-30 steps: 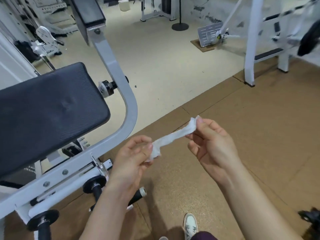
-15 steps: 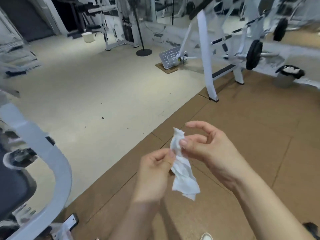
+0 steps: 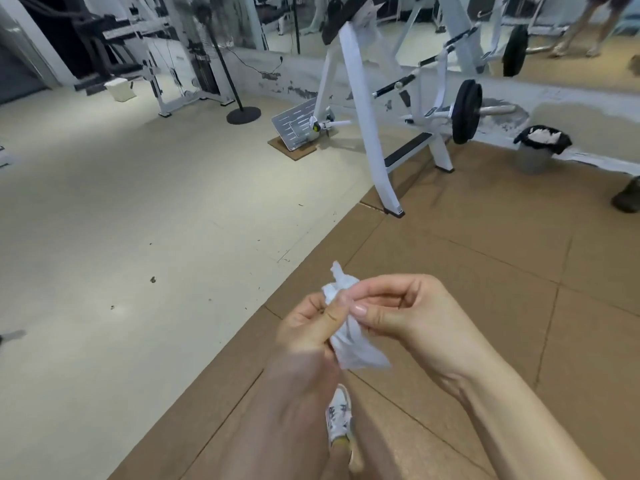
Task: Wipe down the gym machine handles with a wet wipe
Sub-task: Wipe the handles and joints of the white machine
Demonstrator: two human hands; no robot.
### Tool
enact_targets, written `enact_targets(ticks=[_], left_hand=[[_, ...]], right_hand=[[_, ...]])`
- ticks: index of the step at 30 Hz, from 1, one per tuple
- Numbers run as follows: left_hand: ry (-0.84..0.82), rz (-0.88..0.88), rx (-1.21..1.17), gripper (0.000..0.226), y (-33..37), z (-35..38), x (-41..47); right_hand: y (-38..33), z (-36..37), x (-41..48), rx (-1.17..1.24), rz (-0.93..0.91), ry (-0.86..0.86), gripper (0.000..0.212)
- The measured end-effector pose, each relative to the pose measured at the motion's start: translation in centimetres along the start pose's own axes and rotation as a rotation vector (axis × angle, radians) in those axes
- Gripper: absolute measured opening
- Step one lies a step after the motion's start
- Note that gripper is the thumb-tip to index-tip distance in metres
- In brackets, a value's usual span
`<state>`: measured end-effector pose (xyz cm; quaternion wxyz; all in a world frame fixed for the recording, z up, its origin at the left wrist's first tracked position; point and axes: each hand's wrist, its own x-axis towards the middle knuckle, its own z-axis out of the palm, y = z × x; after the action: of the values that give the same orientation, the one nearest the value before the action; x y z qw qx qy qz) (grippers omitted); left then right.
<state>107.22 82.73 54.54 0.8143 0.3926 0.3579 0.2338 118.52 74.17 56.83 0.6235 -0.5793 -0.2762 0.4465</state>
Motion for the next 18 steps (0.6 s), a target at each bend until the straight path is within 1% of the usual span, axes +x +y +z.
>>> enact_targets(ticks=[1, 3, 4, 6, 7, 8, 10, 11, 13, 15, 16, 18], left_hand=[[-0.031, -0.014, 0.007, 0.067, 0.6, 0.4, 2.2], [-0.080, -0.018, 0.026, 0.064, 2.2, 1.0, 6.9], [-0.102, -0.011, 0.036, 0.060, 3.2, 1.4, 9.2], [-0.138, 0.007, 0.082, 0.049, 5.5, 2.4, 13.9], [-0.143, 0.021, 0.108, 0.040, 6.7, 2.9, 16.2], [-0.140, 0.040, 0.127, 0.035, 8.0, 3.5, 18.3], [-0.138, 0.098, 0.167, 0.034, 10.6, 4.5, 22.5], [-0.127, 0.140, 0.202, 0.032, 11.8, 5.2, 24.6], [-0.068, 0.238, 0.338, 0.020, 13.3, 6.5, 28.3], [-0.011, 0.330, 0.477, 0.007, 14.6, 8.0, 32.0], [-0.003, 0.355, 0.513, 0.008, 15.0, 8.9, 33.8], [-0.022, 0.346, 0.516, 0.010, 15.6, 10.9, 37.5]], right_hand=[[-0.2, -0.7, 2.1, -0.024, -0.006, 0.027, 0.006], [-0.8, -2.0, 6.5, -0.044, -0.022, 0.097, 0.011], [-1.3, -2.4, 8.8, -0.029, -0.016, 0.115, 0.013], [-2.7, -3.0, 13.4, -0.022, 0.014, 0.100, 0.006], [-3.4, -3.4, 15.6, -0.049, 0.011, 0.102, 0.011], [-4.3, -3.8, 17.7, -0.073, 0.001, 0.126, 0.013], [-5.9, -5.1, 21.9, -0.091, -0.058, 0.227, 0.005], [-6.6, -6.1, 24.0, -0.078, -0.092, 0.276, 0.007], [-7.8, -7.8, 27.6, -0.003, -0.107, 0.370, 0.015], [-8.7, -9.5, 30.7, 0.072, -0.120, 0.442, 0.015], [-9.0, -10.4, 32.2, 0.101, -0.125, 0.468, 0.013], [-9.4, -12.3, 35.3, 0.123, -0.133, 0.512, 0.014]])
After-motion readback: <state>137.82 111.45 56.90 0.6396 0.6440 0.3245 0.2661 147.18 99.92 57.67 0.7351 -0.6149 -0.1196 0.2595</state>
